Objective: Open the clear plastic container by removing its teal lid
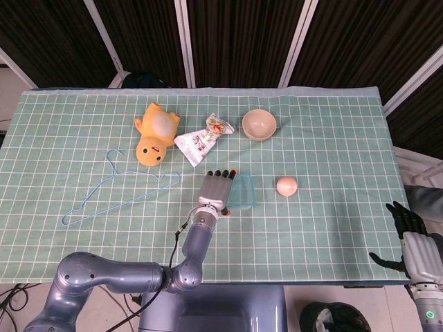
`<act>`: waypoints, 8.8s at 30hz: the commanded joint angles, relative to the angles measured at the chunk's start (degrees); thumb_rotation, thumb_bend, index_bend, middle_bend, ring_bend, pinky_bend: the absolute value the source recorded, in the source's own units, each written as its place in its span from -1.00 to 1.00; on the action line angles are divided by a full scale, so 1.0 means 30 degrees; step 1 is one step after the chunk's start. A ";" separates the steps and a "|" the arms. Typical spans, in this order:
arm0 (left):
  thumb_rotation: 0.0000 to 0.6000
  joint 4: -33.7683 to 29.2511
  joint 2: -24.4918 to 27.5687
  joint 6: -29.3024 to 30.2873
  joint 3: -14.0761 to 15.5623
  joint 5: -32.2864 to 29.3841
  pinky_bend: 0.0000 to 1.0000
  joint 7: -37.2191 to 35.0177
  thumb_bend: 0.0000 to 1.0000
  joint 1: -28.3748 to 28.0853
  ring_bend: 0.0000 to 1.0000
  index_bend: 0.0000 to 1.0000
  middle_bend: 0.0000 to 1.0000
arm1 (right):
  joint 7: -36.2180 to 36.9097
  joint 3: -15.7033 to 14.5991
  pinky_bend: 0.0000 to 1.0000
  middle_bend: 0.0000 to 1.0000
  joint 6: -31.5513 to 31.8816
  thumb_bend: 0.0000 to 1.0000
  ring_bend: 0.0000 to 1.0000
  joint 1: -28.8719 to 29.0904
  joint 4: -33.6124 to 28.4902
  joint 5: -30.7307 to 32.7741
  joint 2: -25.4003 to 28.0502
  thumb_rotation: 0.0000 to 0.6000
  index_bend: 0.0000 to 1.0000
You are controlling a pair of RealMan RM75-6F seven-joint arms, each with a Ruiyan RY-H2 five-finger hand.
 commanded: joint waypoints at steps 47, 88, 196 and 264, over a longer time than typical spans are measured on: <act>1.00 -0.3492 0.4567 -0.4471 0.6315 1.1404 -0.21 -0.6806 -0.85 0.3347 -0.55 -0.64 -0.51 | -0.8728 -0.0031 -1.00 -1.00 -0.2239 -0.56 -1.00 0.2745 -0.3856 0.0930 -0.6945 1.00 -1.00; 1.00 -0.4532 0.4399 -0.3849 0.6214 0.9640 -0.21 -0.5736 -0.85 0.3013 -0.55 -0.63 -0.51 | -1.2039 0.2515 -1.00 -1.00 -0.1823 -0.56 -1.00 0.5217 -0.2766 0.6353 -1.4253 1.00 -1.00; 1.00 -0.5011 0.4997 -0.4850 0.6587 0.7755 -0.20 -0.5492 -0.85 0.1811 -0.55 -0.63 -0.51 | -0.7166 0.2900 -1.00 -1.00 0.0169 -0.56 -1.00 0.5227 -0.1308 0.6234 -1.5947 1.00 -1.00; 1.00 -0.6477 0.6263 -0.4249 0.6661 0.6615 -0.64 -0.6878 -0.95 0.0360 -0.98 -1.00 -1.00 | -0.5968 0.2674 -1.00 -1.00 -0.0191 -0.18 -1.00 0.4983 0.1533 0.2891 -1.6428 1.00 -0.15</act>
